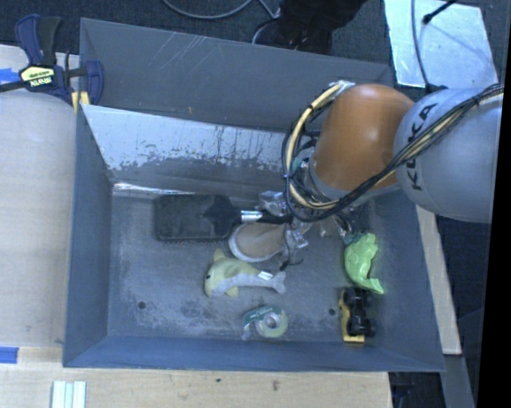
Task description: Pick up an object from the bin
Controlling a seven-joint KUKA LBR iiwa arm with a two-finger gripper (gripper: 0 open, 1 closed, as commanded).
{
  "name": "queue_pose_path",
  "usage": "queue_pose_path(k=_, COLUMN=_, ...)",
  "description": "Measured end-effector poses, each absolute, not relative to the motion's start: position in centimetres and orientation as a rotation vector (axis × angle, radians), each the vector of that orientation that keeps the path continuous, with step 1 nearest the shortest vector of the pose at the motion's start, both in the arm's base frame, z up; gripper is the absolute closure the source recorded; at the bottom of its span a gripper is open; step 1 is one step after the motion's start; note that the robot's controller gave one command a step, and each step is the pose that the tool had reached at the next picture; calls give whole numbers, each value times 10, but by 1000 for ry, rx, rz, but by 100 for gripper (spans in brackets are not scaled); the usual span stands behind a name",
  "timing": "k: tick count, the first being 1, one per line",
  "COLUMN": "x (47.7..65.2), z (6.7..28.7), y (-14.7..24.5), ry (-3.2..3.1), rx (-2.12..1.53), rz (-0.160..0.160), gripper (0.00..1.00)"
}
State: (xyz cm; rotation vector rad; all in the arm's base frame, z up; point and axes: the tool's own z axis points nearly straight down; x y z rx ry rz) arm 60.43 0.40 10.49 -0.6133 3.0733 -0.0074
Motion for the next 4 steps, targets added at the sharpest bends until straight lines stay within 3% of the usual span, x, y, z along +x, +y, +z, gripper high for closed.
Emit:
queue_pose_path(k=1, x=604, z=108, y=5, ry=3067, rx=-638, rz=-7, gripper=100)
queue_pose_path(k=2, x=600, z=132, y=10, ry=3059, rx=-685, rz=-6, gripper=100)
queue_pose_path(k=3, x=608, z=116, y=14, ry=3038, rx=-771, rz=-8, gripper=100)
queue_pose_path(k=4, x=608, z=116, y=15, ry=3037, rx=-770, rz=-7, gripper=100)
